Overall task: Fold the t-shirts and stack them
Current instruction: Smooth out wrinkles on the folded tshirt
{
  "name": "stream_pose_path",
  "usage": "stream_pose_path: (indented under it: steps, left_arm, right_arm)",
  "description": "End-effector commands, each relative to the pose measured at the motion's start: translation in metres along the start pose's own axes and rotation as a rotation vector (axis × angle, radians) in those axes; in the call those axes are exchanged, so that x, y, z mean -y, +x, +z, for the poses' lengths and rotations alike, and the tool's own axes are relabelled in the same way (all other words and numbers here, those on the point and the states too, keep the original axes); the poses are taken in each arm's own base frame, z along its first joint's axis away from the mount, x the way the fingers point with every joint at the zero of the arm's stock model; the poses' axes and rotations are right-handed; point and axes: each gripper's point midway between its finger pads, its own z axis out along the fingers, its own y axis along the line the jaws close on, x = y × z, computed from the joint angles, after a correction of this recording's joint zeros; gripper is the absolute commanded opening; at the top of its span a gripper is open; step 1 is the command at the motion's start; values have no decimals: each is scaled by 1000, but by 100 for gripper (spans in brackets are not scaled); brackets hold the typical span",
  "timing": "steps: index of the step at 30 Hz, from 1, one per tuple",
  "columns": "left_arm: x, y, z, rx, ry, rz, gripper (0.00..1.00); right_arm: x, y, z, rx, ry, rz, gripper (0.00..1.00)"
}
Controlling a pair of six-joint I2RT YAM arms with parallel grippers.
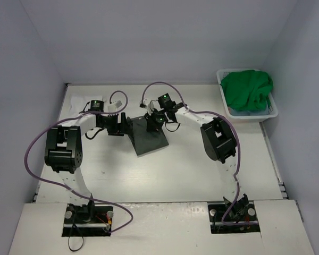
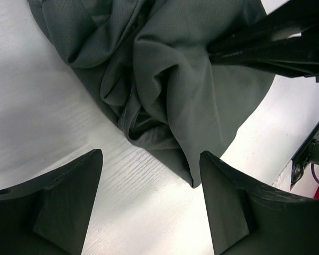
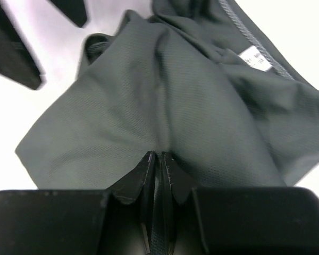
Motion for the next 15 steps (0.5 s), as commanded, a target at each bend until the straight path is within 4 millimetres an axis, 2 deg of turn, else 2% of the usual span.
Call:
stream_pose_path:
  steps: [1,7,15]
  left_arm:
    - [15,-16,-6,53,50,41,68]
    - [17,-17,-6,54,68,28,68]
    - [14,-18,-3,53,83,1,68]
  right_arm:
    - [20,-21,-7,38,104,-45,7]
    - [43,-3,4,-21,194,-31,7]
    - [52,21,24,-116,280,-42,7]
